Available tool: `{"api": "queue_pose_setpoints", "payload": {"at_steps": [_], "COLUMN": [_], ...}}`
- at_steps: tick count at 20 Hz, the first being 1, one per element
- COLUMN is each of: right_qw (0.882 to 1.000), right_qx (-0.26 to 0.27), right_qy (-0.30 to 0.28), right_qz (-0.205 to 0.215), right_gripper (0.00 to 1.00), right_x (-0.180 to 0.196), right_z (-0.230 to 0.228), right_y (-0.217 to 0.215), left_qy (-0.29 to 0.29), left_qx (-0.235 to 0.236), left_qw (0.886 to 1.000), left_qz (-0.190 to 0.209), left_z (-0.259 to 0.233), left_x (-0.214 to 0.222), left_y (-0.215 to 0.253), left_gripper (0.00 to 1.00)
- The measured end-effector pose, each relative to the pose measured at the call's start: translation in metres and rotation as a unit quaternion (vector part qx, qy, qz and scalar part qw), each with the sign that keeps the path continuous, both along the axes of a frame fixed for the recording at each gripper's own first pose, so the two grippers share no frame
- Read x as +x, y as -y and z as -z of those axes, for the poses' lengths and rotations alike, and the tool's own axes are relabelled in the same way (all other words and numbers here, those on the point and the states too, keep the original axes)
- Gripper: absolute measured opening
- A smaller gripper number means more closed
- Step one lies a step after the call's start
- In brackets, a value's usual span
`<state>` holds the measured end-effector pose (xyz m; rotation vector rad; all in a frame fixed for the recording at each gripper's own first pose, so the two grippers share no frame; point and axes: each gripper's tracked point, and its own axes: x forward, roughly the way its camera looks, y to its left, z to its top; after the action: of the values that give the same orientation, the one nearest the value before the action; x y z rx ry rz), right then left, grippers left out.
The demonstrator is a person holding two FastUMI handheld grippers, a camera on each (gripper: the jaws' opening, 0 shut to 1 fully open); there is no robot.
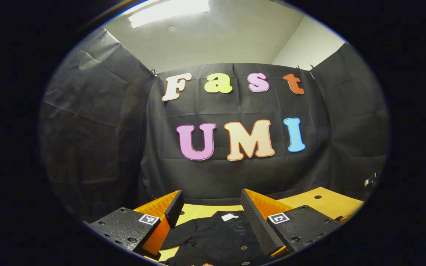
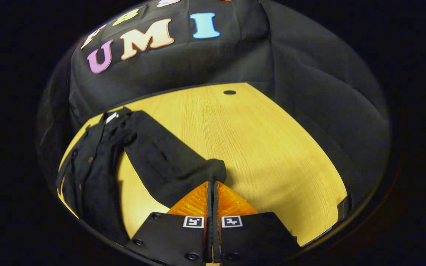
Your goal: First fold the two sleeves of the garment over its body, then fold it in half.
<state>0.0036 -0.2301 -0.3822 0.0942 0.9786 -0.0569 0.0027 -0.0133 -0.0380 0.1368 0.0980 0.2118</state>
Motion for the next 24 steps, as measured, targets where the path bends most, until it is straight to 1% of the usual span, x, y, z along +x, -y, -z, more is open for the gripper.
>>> {"api": "queue_pose_setpoints", "payload": {"at_steps": [2,5,10,14,22,23,24], "right_qw": [1.000,0.998,0.994,0.990,0.981,0.980,0.979], "right_qx": [0.008,0.034,0.056,0.077,0.090,0.090,0.089], "right_qy": [0.020,0.047,0.070,0.088,0.108,0.110,0.111], "right_qz": [0.002,-0.007,-0.056,-0.084,-0.136,-0.141,-0.146], "right_gripper": [0.03,0.03,0.03,0.03,0.03,0.05,0.03], "right_x": [0.017,0.041,0.074,0.098,0.121,0.121,0.123], "right_z": [-0.020,-0.046,-0.075,-0.092,-0.109,-0.111,-0.111], "right_y": [-0.015,-0.053,-0.122,-0.174,-0.270,-0.282,-0.292], "left_qy": [-0.002,-0.003,-0.002,-0.005,-0.008,-0.009,-0.009], "left_qx": [0.002,0.001,0.002,0.009,0.016,0.016,0.017], "left_qw": [1.000,1.000,0.999,0.998,0.994,0.994,0.993], "left_qz": [-0.005,-0.016,-0.041,-0.066,-0.107,-0.110,-0.113], "left_z": [0.002,0.001,-0.002,-0.004,-0.006,-0.006,-0.006], "left_x": [0.002,-0.001,-0.010,-0.024,-0.047,-0.049,-0.051], "left_y": [-0.016,-0.040,-0.080,-0.115,-0.181,-0.190,-0.197], "left_gripper": [0.92,0.92,0.92,0.91,0.92,0.92,0.92]}}
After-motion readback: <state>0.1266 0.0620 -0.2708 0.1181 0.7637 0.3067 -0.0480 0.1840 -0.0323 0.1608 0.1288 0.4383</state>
